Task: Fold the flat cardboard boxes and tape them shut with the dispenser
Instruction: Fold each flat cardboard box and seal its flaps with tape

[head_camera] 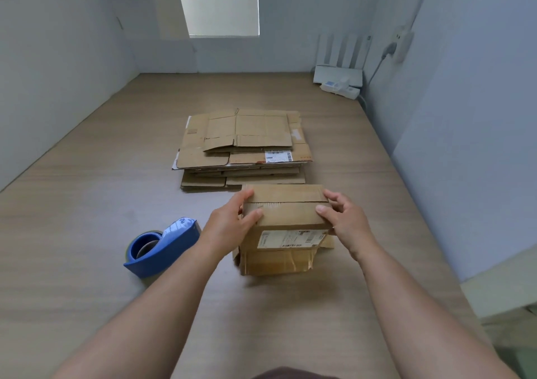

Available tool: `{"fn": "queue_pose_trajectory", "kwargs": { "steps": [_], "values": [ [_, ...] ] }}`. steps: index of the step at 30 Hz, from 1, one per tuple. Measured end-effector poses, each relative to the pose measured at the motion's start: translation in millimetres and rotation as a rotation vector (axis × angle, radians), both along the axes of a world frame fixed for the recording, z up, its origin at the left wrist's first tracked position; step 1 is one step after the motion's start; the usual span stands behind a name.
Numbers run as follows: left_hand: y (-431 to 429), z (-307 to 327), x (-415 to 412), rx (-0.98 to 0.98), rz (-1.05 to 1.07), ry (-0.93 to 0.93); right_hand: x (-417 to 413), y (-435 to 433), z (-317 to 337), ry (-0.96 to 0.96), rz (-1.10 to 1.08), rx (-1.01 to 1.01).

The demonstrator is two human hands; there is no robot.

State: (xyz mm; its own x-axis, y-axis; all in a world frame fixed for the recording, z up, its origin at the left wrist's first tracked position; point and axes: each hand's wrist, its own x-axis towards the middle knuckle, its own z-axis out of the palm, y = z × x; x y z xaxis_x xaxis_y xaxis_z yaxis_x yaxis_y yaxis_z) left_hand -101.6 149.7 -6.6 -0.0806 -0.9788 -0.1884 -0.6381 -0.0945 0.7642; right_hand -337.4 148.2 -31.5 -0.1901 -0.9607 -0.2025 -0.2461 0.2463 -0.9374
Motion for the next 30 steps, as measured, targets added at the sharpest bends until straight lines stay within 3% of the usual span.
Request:
{"fn": "queue_pose_trajectory", "kwargs": {
  "steps": [4,7,15,21,23,25,28,30],
  "values": [
    [13.0,-29.5,4.9,0.158,0.024,0.082,7.2,4.4,-7.8,0.244,0.074,0.035],
    [12.7,-35.7,9.7,0.150,0.063,0.095,12.5,6.2,-10.1,0.315,0.118,0.019],
    [12.6,-38.1,22.6,0.095,0.110,0.153,28.4,9.2,-23.3,0.304,0.156,-0.026],
    [9.8,-35.6,33.0,0.013,0.043,0.054,24.5,4.6,-22.2,0.301,0.191,-0.047],
    [9.1,-32.7,43.1,-0.136,0.135,-0.052,24.5,3.5,-21.5,0.313,0.191,-0.048],
    [8.0,-32.7,59.3,-0.230,0.281,-0.289,24.9,3.7,-21.6,0.321,0.196,-0.044],
    [4.6,-42.9,90.9,0.047,0.399,-0.585,25.9,3.4,-21.7,0.325,0.191,-0.039],
    [4.6,-50.7,103.1,0.267,0.390,-0.653,26.5,2.6,-21.2,0.322,0.184,-0.039]
  ]
}}
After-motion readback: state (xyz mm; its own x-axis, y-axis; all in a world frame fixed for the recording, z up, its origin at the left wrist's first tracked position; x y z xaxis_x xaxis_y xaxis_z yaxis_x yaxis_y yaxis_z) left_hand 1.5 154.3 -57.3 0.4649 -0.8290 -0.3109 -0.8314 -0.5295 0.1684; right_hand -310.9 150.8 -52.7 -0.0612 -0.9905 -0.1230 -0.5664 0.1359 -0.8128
